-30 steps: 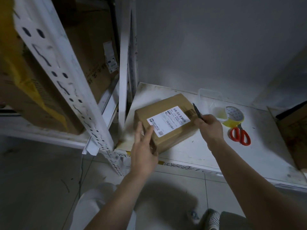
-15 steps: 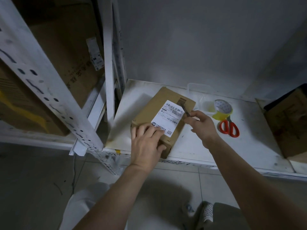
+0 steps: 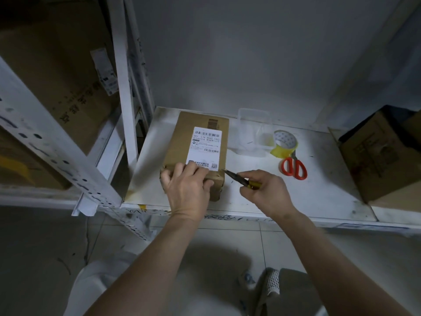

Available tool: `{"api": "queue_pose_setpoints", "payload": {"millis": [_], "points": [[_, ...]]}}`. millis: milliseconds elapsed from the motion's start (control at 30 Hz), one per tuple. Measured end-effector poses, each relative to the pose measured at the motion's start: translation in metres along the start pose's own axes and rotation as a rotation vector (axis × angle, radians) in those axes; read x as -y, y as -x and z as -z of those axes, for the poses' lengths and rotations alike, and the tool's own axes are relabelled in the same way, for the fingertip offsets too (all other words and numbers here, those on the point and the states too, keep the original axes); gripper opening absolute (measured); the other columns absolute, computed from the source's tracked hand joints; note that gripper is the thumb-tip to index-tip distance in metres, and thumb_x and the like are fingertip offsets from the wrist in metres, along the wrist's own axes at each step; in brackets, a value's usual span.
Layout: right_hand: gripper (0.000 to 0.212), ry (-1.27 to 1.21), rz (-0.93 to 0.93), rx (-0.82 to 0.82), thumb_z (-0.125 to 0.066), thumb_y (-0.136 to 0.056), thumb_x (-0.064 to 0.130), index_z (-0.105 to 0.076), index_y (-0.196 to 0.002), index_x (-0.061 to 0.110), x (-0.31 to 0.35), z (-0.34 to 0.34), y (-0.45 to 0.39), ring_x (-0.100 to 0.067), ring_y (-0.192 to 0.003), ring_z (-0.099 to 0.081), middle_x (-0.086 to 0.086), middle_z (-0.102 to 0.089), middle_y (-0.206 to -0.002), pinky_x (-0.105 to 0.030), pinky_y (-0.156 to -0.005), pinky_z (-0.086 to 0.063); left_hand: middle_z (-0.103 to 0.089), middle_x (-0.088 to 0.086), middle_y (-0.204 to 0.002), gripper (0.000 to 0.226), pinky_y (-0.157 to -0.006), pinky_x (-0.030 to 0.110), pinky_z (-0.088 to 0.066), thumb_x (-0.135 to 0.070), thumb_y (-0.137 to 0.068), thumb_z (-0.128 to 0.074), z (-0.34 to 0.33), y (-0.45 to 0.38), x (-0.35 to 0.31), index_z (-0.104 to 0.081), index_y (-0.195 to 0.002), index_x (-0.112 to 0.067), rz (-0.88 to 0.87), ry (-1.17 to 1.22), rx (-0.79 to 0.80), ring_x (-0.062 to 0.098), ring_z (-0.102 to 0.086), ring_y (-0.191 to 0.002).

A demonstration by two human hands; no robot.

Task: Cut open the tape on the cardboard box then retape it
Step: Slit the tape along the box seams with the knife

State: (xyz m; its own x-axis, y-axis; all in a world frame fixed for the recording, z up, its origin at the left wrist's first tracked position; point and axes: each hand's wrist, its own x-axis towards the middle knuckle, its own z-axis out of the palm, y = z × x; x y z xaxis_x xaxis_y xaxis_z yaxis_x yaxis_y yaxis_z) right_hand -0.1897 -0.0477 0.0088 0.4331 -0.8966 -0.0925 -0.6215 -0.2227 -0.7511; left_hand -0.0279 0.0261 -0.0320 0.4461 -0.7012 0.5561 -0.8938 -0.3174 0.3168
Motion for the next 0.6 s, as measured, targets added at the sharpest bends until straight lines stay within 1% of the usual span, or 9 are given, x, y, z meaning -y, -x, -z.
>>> {"api": "queue_pose_setpoints", "payload": {"millis": [33,100,167,233,367,467,533,600], "points": [[0.032,0.106,0.033,-0.012,-0.066,-0.076,0.018,-0.070,-0.104,0.035,-0.002,0.001,0.002,-0.009,-0.072,-0.056,0.015,-0.061,-0.081,-0.024,-0.068,-0.047,-0.065,-0.006,-0.080,0.025,-0.082,0.037,-0.027,-0.025,-0.057,-0.084,-0.001,0.000,0.000,-0.072,-0.078,-0.023,0.008,0.012,-0.014,0.016,-0.043,-0.084],[0.035,0.294,0.082,-0.025,-0.064,-0.077,0.023,-0.068,-0.109,0.036,-0.004,0.002,0.006,-0.010,-0.075,-0.053,0.014,-0.057,-0.083,-0.021,-0.065,-0.043,-0.065,-0.005,-0.079,0.024,-0.081,0.037,-0.027,-0.024,-0.058,-0.084,-0.002,0.001,-0.001,-0.072,-0.078,-0.023,0.019,0.026,-0.024,0.016,-0.041,-0.084],[0.036,0.379,0.106,-0.031,-0.062,-0.079,0.026,-0.065,-0.112,0.038,-0.004,0.001,0.007,-0.008,-0.075,-0.050,0.015,-0.053,-0.084,-0.014,-0.059,-0.036,-0.065,-0.005,-0.081,0.023,-0.080,0.036,-0.027,-0.025,-0.060,-0.084,-0.002,0.002,-0.001,-0.073,-0.080,-0.023,0.022,0.026,-0.021,0.016,-0.042,-0.085],[0.036,0.409,0.128,-0.045,-0.062,-0.079,0.028,-0.064,-0.114,0.038,-0.003,-0.001,0.008,-0.007,-0.077,-0.052,0.014,-0.055,-0.087,-0.011,-0.057,-0.031,-0.067,-0.006,-0.084,0.023,-0.080,0.035,-0.026,-0.024,-0.062,-0.083,-0.002,0.004,-0.001,-0.074,-0.083,-0.024,0.015,0.027,-0.019,0.016,-0.043,-0.087],[0.036,0.441,0.168,-0.095,-0.061,-0.080,0.028,-0.065,-0.114,0.038,0.000,-0.007,0.006,-0.010,-0.082,-0.056,0.011,-0.060,-0.092,-0.020,-0.058,-0.033,-0.069,-0.008,-0.089,0.022,-0.081,0.035,-0.026,-0.022,-0.067,-0.080,-0.002,0.005,0.002,-0.075,-0.088,-0.024,-0.006,0.018,-0.013,0.014,-0.044,-0.090],[0.034,0.456,0.207,-0.150,-0.063,-0.079,0.026,-0.067,-0.112,0.036,0.000,-0.011,0.006,-0.014,-0.078,-0.058,0.009,-0.062,-0.089,-0.020,-0.057,-0.034,-0.069,-0.007,-0.091,0.021,-0.081,0.035,-0.027,-0.021,-0.068,-0.080,-0.002,0.006,0.002,-0.075,-0.089,-0.023,-0.003,0.022,-0.007,0.016,-0.047,-0.091],[0.033,0.467,0.263,-0.194,-0.067,-0.075,0.023,-0.071,-0.106,0.033,-0.003,-0.014,0.007,-0.017,-0.070,-0.060,0.008,-0.064,-0.082,-0.022,-0.057,-0.042,-0.069,-0.007,-0.091,0.022,-0.081,0.035,-0.028,-0.020,-0.068,-0.080,-0.001,0.006,0.001,-0.075,-0.089,-0.023,-0.004,0.016,-0.004,0.018,-0.050,-0.089],[0.032,0.484,0.335,-0.262,-0.072,-0.068,0.018,-0.074,-0.098,0.029,-0.005,-0.017,0.007,-0.017,-0.058,-0.059,0.007,-0.064,-0.072,-0.023,-0.050,-0.045,-0.070,-0.007,-0.091,0.022,-0.080,0.035,-0.028,-0.020,-0.069,-0.080,0.000,0.007,0.001,-0.075,-0.090,-0.022,-0.006,0.014,0.008,0.019,-0.052,-0.089]]}}
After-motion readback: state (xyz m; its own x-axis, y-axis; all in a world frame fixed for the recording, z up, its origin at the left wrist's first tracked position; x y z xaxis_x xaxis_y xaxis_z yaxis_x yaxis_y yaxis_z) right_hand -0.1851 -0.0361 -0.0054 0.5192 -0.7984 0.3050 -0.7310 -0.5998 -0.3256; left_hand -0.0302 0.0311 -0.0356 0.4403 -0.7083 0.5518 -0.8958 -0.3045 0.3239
